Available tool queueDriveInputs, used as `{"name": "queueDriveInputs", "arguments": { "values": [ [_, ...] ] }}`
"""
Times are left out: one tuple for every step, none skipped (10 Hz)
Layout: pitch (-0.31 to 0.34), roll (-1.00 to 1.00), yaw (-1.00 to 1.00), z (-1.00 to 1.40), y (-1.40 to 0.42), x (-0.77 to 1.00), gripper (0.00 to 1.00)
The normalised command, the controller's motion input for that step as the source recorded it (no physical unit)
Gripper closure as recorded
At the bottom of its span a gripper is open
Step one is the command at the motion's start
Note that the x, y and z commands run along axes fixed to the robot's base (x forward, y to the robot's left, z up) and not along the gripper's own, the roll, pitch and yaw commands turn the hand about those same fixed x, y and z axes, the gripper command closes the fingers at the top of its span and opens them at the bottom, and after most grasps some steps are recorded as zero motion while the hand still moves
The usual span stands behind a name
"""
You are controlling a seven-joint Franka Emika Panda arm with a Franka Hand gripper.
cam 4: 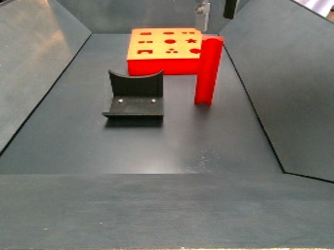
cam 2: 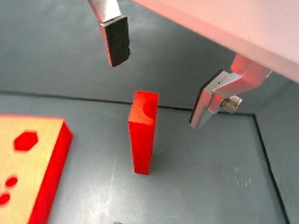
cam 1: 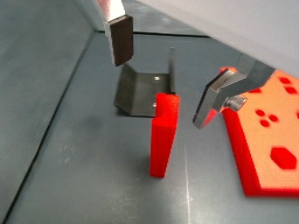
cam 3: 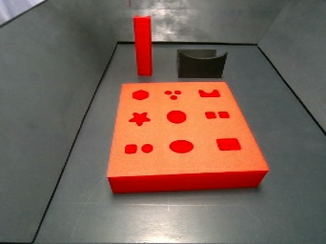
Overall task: Pick up the arch object. Move up. Place the arch object on the fixture. Regrasp the arch object. Rotate the arch object. Move to above the board. Insert the arch object.
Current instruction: Rotate the arch object.
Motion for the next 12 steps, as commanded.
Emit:
{"name": "queueDriveInputs", "arguments": {
  "values": [
    [0.008,0.0,1.0,-0.03,0.01,0.03,0.0],
    [0.009,0.0,1.0,-0.03,0.01,0.03,0.0],
    [0.009,0.0,1.0,-0.02,0.01,0.03,0.0],
    [0.009,0.0,1.0,-0.02,0.01,0.03,0.0],
    [0.009,0.0,1.0,-0.02,0.01,0.03,0.0],
    [0.01,0.0,1.0,-0.02,0.01,0.03,0.0],
    [0.01,0.0,1.0,-0.02,0.01,0.03,0.0],
    [0.011,0.0,1.0,-0.02,0.01,0.03,0.0],
    [0.011,0.0,1.0,-0.02,0.01,0.03,0.0],
    [0.011,0.0,1.0,-0.02,0.01,0.03,0.0],
    [0.012,0.0,1.0,-0.02,0.01,0.03,0.0],
    [0.012,0.0,1.0,-0.02,0.01,0.03,0.0]
  ]
}}
